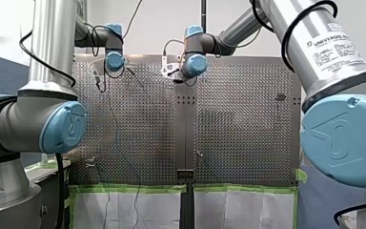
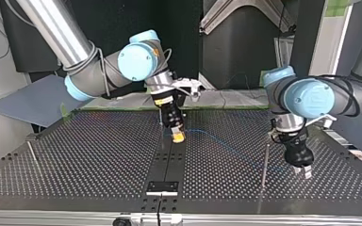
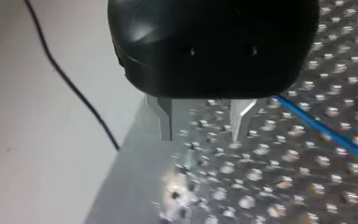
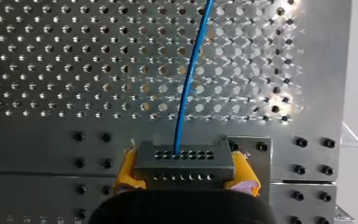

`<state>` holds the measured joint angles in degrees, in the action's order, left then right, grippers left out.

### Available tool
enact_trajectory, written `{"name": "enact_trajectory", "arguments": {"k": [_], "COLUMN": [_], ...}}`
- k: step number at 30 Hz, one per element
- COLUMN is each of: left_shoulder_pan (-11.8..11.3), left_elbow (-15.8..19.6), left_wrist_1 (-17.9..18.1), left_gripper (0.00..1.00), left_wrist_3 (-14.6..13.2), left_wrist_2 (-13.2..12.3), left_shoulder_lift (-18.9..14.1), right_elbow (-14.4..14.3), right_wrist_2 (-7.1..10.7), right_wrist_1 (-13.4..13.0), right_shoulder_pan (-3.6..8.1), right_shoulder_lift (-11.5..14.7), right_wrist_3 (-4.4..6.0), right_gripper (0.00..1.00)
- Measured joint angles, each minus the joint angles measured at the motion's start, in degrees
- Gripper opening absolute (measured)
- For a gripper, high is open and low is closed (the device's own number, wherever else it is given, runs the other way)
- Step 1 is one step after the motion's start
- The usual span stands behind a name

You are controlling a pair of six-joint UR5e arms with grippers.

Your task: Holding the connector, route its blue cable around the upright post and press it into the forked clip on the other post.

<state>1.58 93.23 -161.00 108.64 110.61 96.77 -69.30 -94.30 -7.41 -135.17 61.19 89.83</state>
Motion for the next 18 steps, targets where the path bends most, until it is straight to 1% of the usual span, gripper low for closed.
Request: {"name": "enact_trajectory", "arguments": {"k": [6,7,12,13,16,17,18], "left_shoulder_pan": [0.2,0.3,0.7,0.7,1.1,1.1,1.3], "left_elbow": [3.1,3.5,5.4,5.6,6.0,6.0,6.1], "left_wrist_1": [1.6,1.8,2.7,2.9,3.3,3.4,3.4], "left_gripper": [0.62,0.64,0.64,0.67,0.67,0.69,0.69], "left_wrist_3": [-0.2,-0.4,-1.1,-1.2,-1.2,-1.2,-1.2], "left_wrist_2": [0.0,0.1,0.0,0.0,0.0,0.0,0.0], "left_shoulder_lift": [0.3,0.3,0.7,0.7,0.7,0.7,0.7], "right_elbow": [-0.7,-0.7,-1.1,-1.3,-2.3,-2.7,-3.1], "right_wrist_2": [-0.53,-0.64,-1.11,-1.20,-1.31,-1.31,-1.32], "right_wrist_1": [0.3,0.5,0.9,0.8,0.2,-0.2,-0.6], "right_shoulder_pan": [0.03,0.03,0.00,0.00,0.02,0.02,0.02], "right_shoulder_lift": [0.0,0.0,0.0,0.0,-0.1,-0.1,-0.1], "right_wrist_3": [-0.42,-0.55,-0.96,-1.02,-1.10,-1.12,-1.12], "right_gripper": [0.00,0.00,0.00,0.00,0.00,0.00,0.00]}}
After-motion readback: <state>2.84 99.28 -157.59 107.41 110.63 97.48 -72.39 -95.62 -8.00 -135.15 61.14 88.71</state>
